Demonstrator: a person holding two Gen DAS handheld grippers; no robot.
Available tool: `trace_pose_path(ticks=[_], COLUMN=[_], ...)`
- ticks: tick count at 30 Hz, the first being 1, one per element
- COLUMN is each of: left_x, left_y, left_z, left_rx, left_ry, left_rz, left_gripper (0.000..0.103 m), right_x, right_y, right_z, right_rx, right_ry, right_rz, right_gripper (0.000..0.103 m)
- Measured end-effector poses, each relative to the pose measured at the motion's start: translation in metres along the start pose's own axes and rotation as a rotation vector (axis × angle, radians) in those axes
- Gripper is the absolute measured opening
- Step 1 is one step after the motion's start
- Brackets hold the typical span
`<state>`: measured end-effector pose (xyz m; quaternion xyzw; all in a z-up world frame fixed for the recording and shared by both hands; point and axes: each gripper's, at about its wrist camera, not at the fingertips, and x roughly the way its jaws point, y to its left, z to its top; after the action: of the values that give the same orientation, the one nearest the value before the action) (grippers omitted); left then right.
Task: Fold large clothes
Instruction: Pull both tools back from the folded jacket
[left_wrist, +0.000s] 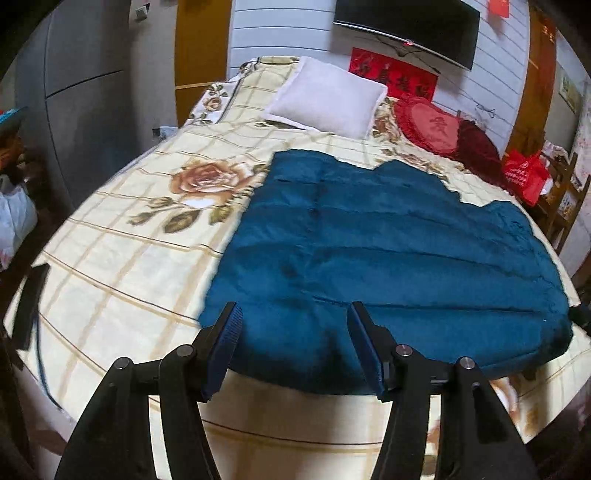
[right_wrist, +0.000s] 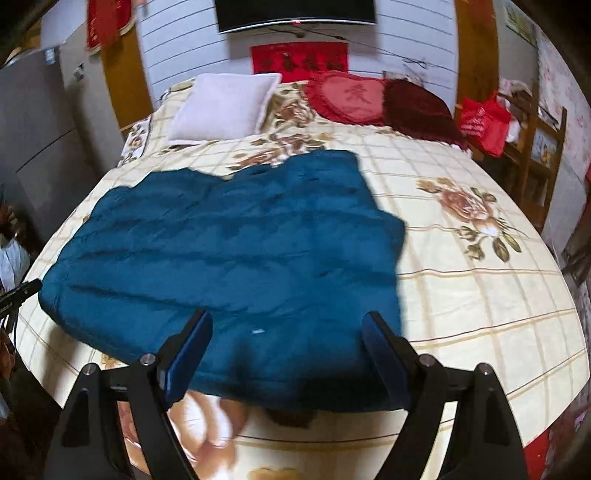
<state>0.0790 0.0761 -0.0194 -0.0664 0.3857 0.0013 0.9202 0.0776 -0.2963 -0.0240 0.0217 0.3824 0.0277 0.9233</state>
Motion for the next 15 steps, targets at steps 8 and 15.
trace_pose_path(ticks=[8, 15], left_x=[0.0, 0.0], left_y=[-0.047, -0.072], left_z=[-0.009, -0.013], left_rx=[0.025, 0.04], left_ry=[-0.01, -0.026], left_rz=[-0.034, -0.044], left_gripper=[0.041, 0.041], right_x=[0.009, 0.004], right_y=[0.055, 0.078], right_z=[-0.012, -0.01], right_rx=[0.008, -0.023], right_ry=[-0.027, -0.075], right_rz=[0.026, -0.016], right_gripper=[0.092, 0.097])
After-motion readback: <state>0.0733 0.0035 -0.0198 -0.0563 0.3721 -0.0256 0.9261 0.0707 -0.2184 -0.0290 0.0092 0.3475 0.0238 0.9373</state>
